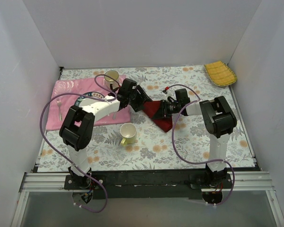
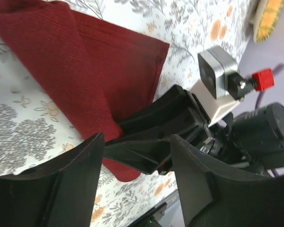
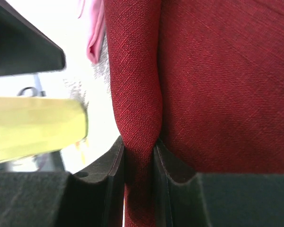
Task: Fold the napkin, place the utensils inside, and roll it up
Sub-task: Roll the napkin with the utensil
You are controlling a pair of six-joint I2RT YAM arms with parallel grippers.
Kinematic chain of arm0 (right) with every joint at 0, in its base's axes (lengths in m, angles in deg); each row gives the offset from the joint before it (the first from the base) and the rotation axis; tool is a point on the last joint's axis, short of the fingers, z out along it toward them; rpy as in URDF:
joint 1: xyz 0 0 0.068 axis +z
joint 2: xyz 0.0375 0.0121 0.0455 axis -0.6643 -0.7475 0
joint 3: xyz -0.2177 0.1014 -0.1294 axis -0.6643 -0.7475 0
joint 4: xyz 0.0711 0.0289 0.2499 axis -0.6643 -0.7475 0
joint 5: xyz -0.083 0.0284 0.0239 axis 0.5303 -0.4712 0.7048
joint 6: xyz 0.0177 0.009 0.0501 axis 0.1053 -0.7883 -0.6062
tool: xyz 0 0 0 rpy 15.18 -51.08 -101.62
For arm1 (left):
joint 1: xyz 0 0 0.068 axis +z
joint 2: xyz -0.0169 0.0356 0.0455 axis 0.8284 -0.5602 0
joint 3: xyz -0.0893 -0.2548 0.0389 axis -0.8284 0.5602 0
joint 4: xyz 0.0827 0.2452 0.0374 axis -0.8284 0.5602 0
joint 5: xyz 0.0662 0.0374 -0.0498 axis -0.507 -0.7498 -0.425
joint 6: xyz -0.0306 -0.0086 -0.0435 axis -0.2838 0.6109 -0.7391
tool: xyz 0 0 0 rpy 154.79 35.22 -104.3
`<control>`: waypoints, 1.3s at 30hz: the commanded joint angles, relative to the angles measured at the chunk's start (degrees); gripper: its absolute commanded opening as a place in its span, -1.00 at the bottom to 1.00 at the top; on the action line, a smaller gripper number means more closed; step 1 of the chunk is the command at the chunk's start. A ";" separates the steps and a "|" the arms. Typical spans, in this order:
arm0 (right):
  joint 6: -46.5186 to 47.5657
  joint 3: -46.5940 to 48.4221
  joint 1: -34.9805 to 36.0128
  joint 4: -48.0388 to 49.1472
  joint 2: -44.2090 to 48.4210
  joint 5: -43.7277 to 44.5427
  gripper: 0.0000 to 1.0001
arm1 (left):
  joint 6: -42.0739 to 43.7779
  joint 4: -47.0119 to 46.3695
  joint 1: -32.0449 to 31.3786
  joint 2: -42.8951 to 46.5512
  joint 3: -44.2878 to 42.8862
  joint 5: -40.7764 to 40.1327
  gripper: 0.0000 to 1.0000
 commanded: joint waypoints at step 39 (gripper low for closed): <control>27.51 -1.24 15.84 -24.18 23.62 55.22 0.48 | 1.23 -21.30 2.85 -11.39 8.98 12.52 -0.12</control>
